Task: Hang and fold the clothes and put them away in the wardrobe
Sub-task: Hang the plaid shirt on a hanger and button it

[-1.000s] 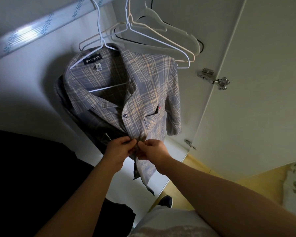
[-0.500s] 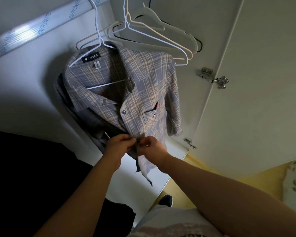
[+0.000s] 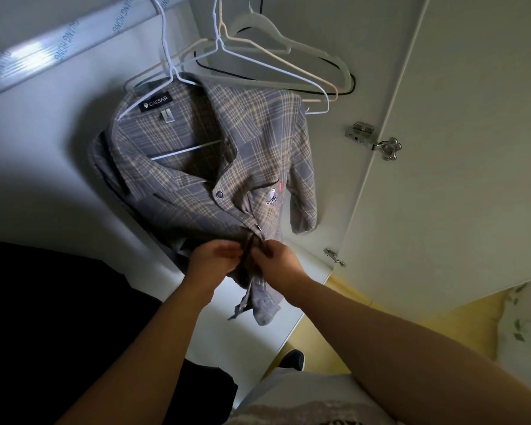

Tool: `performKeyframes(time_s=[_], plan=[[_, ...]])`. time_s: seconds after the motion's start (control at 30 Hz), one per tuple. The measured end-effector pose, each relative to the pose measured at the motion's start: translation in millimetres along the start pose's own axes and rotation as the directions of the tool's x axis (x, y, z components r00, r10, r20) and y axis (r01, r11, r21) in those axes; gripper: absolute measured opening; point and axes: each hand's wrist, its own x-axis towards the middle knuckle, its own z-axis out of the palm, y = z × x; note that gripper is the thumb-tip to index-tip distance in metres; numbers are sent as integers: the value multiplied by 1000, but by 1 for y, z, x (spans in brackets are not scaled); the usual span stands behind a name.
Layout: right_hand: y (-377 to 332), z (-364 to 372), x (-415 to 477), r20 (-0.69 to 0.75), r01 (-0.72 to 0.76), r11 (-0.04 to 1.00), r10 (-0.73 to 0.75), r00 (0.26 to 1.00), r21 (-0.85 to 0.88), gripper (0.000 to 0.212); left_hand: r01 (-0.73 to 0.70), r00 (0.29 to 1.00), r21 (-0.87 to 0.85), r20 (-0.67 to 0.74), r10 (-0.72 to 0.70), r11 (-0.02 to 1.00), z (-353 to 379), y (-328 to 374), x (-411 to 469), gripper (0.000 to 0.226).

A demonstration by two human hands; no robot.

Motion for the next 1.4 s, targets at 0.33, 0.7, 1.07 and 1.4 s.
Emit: performKeyframes(time_s=[0.33, 0.7, 1.07, 1.4], plan=[[-9, -13, 7, 146, -175, 707, 102, 984, 685, 14, -92, 982, 317, 186, 33, 944, 9, -23, -13, 12], [8, -15, -2, 190, -210, 888, 142, 972, 410, 15, -47, 999, 163, -3, 48, 986, 7, -24, -12, 12], [12, -16, -8, 55, -278, 863, 282, 958, 422, 11, -110, 951, 374, -230, 207, 921, 0, -18, -8, 10], [14, -11, -4, -65, -246, 934, 271, 960, 261, 20, -80, 992, 205, -75, 97, 976, 2, -15, -12, 31]])
